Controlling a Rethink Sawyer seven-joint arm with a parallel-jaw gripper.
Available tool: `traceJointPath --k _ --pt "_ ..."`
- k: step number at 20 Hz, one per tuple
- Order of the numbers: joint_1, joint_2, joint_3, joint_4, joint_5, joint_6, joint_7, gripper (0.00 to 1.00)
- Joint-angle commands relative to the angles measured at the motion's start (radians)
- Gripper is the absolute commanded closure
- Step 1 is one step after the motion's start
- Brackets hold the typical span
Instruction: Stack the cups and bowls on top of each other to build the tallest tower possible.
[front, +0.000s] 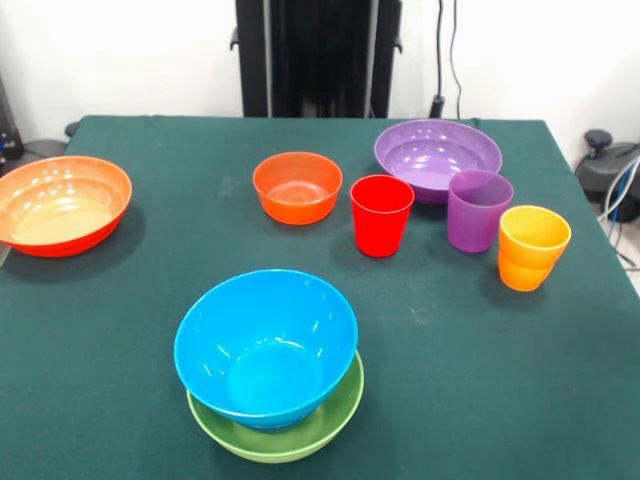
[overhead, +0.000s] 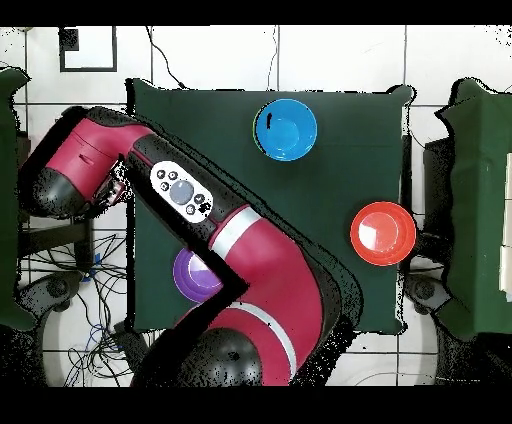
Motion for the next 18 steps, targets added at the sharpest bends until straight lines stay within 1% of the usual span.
traceJointPath --k 1,10,13,16,18 --pt "0.045 -0.030 -0.231 0.111 0.015 -0.093 0.211 0.00" --pt "0.082 -0.054 -0.325 0.125 0.058 -0.168 0.145 0.00" --pt "0.093 -0.058 -0.357 0.141 0.063 -0.207 0.147 0.00" --pt "0.100 -0.064 -0.404 0.182 0.063 -0.262 0.183 0.00" --pt "0.106 -0.069 -0.429 0.201 0.066 -0.289 0.185 0.00"
